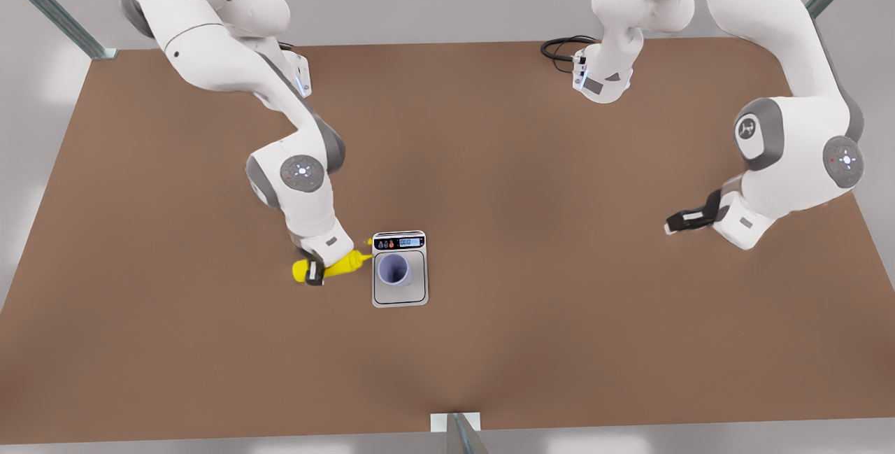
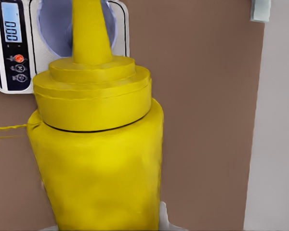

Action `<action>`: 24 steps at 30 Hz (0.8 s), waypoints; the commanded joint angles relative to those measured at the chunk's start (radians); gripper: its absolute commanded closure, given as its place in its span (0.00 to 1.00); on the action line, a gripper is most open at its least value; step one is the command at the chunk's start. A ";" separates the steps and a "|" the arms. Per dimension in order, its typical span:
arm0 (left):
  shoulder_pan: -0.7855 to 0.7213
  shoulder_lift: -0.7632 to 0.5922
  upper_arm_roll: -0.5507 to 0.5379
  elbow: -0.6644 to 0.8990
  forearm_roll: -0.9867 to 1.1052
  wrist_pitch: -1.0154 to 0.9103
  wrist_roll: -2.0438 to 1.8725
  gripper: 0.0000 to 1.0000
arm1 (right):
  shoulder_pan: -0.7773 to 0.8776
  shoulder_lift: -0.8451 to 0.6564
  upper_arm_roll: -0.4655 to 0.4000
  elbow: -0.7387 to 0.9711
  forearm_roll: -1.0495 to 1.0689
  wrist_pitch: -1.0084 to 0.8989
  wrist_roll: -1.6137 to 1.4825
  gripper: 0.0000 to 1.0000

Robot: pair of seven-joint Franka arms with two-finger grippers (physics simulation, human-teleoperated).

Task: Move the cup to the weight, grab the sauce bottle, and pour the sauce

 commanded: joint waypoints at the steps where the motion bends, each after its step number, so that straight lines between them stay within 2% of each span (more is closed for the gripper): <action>1: 0.081 -0.012 -0.082 -0.009 0.057 0.005 0.000 0.21 | 0.002 0.012 0.001 0.019 -0.027 -0.028 0.001 0.45; 2: 0.146 -0.032 -0.163 -0.011 0.126 0.005 0.000 0.12 | 0.024 0.035 -0.001 0.036 -0.085 -0.065 -0.001 0.45; 3: 0.148 -0.069 -0.168 -0.042 0.137 0.008 0.000 0.00 | 0.031 0.043 -0.001 0.037 -0.130 -0.074 0.001 0.45; 5: 0.148 -0.097 -0.167 -0.095 0.137 0.029 -0.005 0.00 | 0.031 0.043 -0.004 0.039 -0.167 -0.097 -0.001 0.45; 10: 0.148 -0.057 -0.157 -0.079 0.139 0.034 0.006 0.00 | 0.110 0.089 -0.004 0.088 -0.308 -0.193 0.001 0.45; 16: 0.146 -0.098 -0.160 -0.049 0.169 0.006 0.043 0.00 | 0.117 0.100 -0.006 0.085 -0.412 -0.213 0.004 0.45; 17: 0.163 -0.116 -0.170 -0.054 0.171 0.005 0.052 0.00 | 0.119 0.110 -0.006 0.085 -0.437 -0.226 0.005 0.45; 19: 0.220 -0.124 -0.255 -0.054 0.172 -0.001 0.055 0.00 | 0.140 0.129 -0.006 0.086 -0.479 -0.253 0.007 0.45; 24: 0.212 -0.101 -0.255 -0.049 0.171 -0.003 0.044 0.00 | 0.166 0.160 -0.006 0.089 -0.545 -0.255 0.042 0.45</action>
